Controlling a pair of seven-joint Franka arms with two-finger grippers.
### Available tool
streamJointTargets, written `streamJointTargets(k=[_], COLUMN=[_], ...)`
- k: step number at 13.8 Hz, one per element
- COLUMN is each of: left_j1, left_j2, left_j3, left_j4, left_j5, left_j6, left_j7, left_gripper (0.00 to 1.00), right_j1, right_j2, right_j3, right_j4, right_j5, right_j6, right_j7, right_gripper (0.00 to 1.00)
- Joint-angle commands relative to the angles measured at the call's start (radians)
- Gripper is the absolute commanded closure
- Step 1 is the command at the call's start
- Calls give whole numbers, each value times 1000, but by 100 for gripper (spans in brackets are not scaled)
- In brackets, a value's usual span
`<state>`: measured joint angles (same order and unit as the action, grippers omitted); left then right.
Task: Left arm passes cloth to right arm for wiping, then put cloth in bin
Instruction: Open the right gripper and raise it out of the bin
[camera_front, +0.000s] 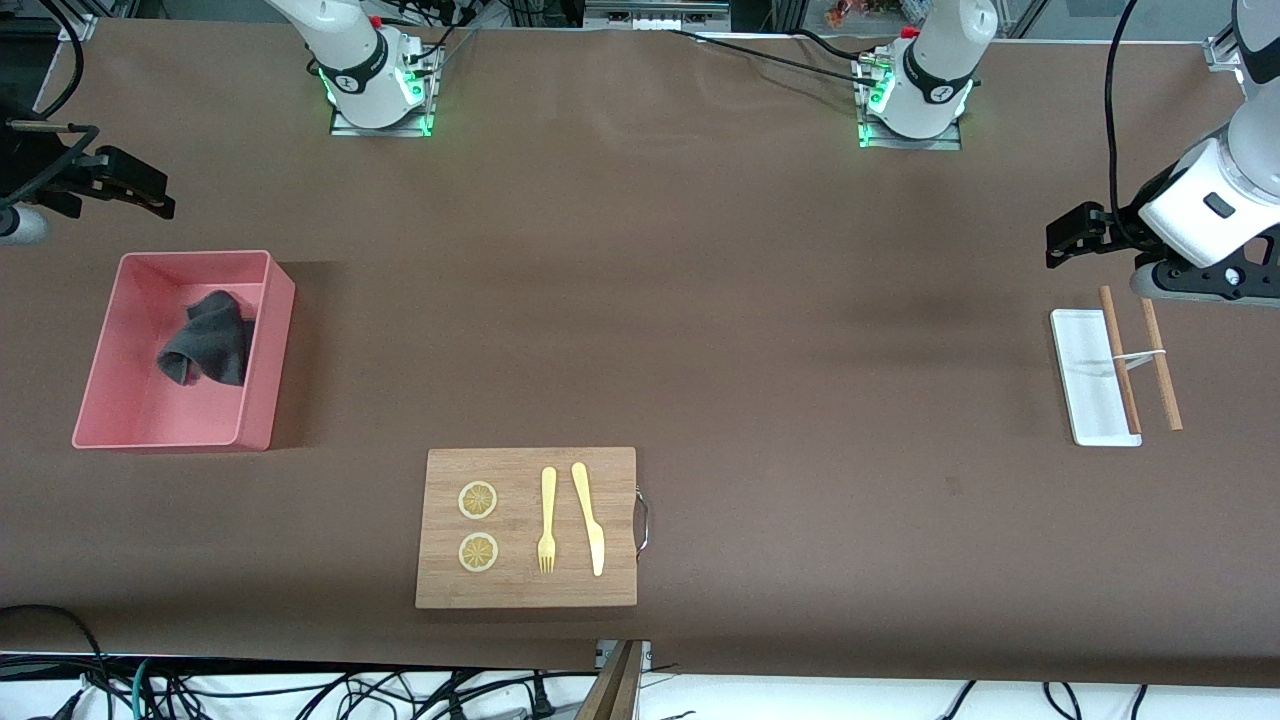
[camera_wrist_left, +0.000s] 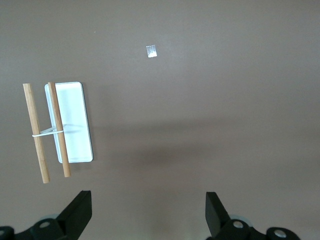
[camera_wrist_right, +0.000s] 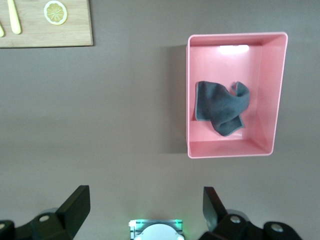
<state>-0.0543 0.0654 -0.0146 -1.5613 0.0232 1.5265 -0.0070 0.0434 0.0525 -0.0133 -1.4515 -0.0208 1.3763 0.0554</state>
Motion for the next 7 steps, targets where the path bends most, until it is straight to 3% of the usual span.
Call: streamJointTargets(k=[1, 7], left_j1=[1, 2], left_j2=[2, 2], left_j3=[2, 2], left_j4=[9, 9], left_j5=[-19, -19], left_j6=[1, 1], left_j7=[8, 8], left_gripper=[0, 0], right_j1=[-22, -19], right_j2=[-14, 13], right_j3=[21, 16], right_j4=[-17, 13], right_j5=[5, 5], right_j6=[-5, -3], right_j7=[38, 24], right_gripper=[0, 0])
